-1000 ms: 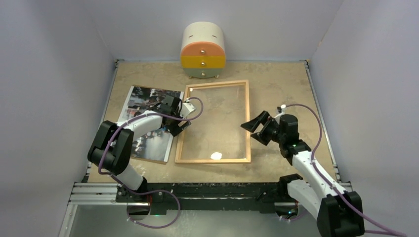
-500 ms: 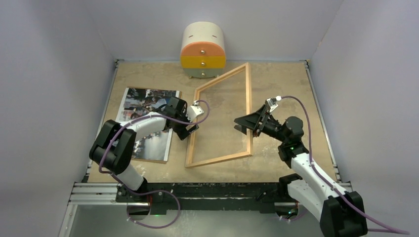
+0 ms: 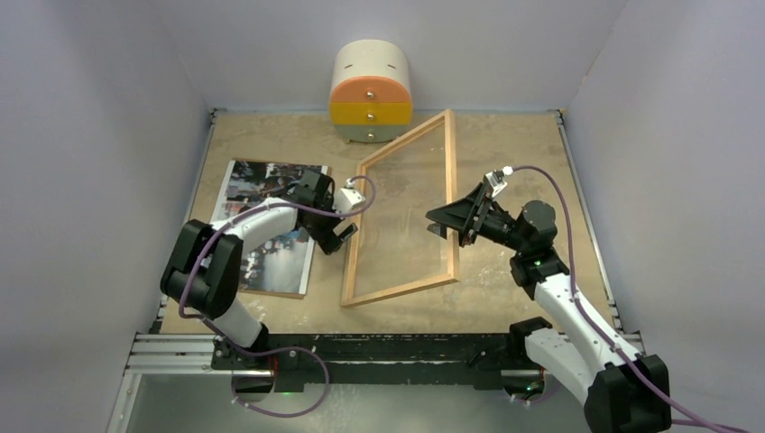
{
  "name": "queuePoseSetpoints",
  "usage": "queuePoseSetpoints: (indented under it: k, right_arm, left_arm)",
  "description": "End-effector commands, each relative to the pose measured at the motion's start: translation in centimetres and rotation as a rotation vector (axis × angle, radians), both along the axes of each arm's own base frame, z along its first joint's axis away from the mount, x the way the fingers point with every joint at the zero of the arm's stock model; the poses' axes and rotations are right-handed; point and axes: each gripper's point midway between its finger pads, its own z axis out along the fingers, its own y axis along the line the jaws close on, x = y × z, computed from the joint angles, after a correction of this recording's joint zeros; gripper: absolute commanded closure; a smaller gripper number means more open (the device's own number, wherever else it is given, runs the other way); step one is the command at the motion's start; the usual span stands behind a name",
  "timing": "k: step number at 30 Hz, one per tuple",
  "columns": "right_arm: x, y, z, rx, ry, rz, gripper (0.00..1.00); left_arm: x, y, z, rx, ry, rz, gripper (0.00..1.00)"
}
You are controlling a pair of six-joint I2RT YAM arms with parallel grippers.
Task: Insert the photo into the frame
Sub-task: Pick up the photo frame item from the photo frame.
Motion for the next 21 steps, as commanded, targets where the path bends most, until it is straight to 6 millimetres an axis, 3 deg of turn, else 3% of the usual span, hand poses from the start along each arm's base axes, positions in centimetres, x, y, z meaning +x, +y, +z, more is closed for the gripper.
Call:
queuePoseSetpoints:
  k: [1, 6, 10, 13, 15, 17, 21]
  right_arm:
    - [-0.2, 0.2, 2.4, 0.006, -0.091, 0.024, 0.09]
    - [0.2, 0.3, 2.8, 0.030, -0.089, 0.015, 0.10]
    - [0.7, 0.7, 3.4, 0.051, -0.090, 0.008, 0.12]
    - [0.6, 1.7, 4.1, 0.053, -0.099, 0.026, 0.13]
    - [0.7, 2.3, 4.4, 0.055, -0.099, 0.024, 0.14]
    - [1.0, 2.6, 4.8, 0.063, -0.093, 0.010, 0.16]
    - [1.4, 3.3, 5.8, 0.076, -0.090, 0.002, 0.20]
  left_arm:
    - [3.1, 0.2, 9.0, -0.071, -0.145, 0.017, 0.00]
    - [2.0, -3.0, 17.9, -0.241, -0.198, -0.057, 0.00]
    - [-2.4, -9.3, 22.7, -0.372, -0.179, -0.180, 0.00]
    - [-4.1, -12.6, 26.7, -0.507, -0.196, -0.198, 0.00]
    - [-4.7, -13.8, 28.4, -0.567, -0.157, -0.183, 0.00]
    - [-5.6, -14.6, 28.6, -0.601, -0.118, -0.176, 0.00]
    - [-7.2, -14.5, 30.3, -0.672, -0.092, -0.131, 0.00]
